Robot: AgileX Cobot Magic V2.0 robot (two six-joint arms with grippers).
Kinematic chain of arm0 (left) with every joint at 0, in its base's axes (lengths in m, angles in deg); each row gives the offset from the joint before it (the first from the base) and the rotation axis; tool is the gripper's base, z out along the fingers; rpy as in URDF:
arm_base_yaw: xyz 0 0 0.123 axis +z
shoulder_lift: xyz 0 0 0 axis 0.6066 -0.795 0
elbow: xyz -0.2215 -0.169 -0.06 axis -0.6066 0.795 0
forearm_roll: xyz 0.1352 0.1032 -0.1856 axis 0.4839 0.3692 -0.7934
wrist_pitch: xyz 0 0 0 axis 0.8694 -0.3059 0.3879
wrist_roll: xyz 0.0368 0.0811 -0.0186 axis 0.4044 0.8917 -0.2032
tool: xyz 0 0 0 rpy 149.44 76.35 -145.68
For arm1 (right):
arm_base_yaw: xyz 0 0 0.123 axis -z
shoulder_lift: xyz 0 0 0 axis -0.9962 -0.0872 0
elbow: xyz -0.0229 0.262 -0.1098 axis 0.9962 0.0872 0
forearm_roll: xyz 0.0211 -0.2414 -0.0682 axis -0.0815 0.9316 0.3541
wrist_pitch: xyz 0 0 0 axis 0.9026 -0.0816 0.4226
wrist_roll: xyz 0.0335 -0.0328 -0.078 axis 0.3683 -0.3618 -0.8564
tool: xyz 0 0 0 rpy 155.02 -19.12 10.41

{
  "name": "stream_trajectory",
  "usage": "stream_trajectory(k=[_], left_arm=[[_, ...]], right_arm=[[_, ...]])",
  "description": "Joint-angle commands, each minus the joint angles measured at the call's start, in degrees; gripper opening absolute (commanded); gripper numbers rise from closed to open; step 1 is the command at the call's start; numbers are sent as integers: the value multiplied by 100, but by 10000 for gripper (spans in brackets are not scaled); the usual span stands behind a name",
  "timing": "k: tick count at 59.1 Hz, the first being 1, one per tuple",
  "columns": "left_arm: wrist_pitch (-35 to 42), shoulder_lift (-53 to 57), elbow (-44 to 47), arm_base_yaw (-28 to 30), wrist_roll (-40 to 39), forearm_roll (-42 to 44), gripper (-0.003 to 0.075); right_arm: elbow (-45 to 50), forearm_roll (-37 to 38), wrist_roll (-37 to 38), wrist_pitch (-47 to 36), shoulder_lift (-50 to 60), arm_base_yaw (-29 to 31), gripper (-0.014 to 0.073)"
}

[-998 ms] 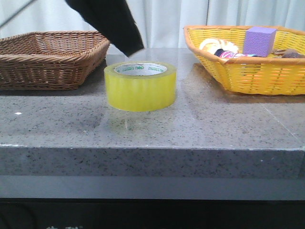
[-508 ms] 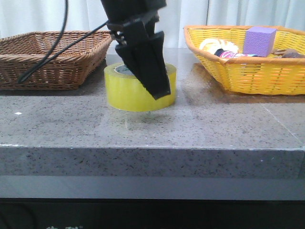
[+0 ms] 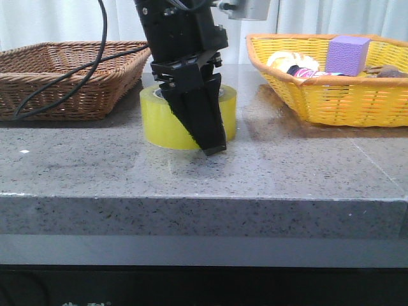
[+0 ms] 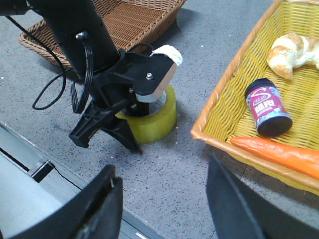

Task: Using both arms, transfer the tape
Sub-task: 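Lower the left gripper onto the tape roll and grasp its rim, then lift the tape roll with the left gripper over the brown basket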

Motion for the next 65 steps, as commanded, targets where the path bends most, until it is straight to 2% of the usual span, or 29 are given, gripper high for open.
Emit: stream_trajectory(k=[1, 4, 19, 36, 51, 65], left_arm=[[-13, 273, -190, -40, -54, -93, 165], [-40, 273, -190, -40, -99, -93, 146], [-141, 273, -605, -40, -689, 322, 148], [-312, 273, -1748, 34, -1698, 816, 148], [-312, 273, -2737, 619, -2840, 1114, 148], [-302, 261, -2917, 1554, -3483, 1116, 148]], right_arm=[[-134, 44, -49, -449, -9, 25, 414], [-134, 44, -49, -449, -9, 25, 414], [-134, 44, -49, -449, -9, 25, 414], [-134, 44, -49, -449, -9, 25, 414], [-134, 44, -49, -449, -9, 25, 414], [-134, 44, -49, -449, -9, 25, 414]])
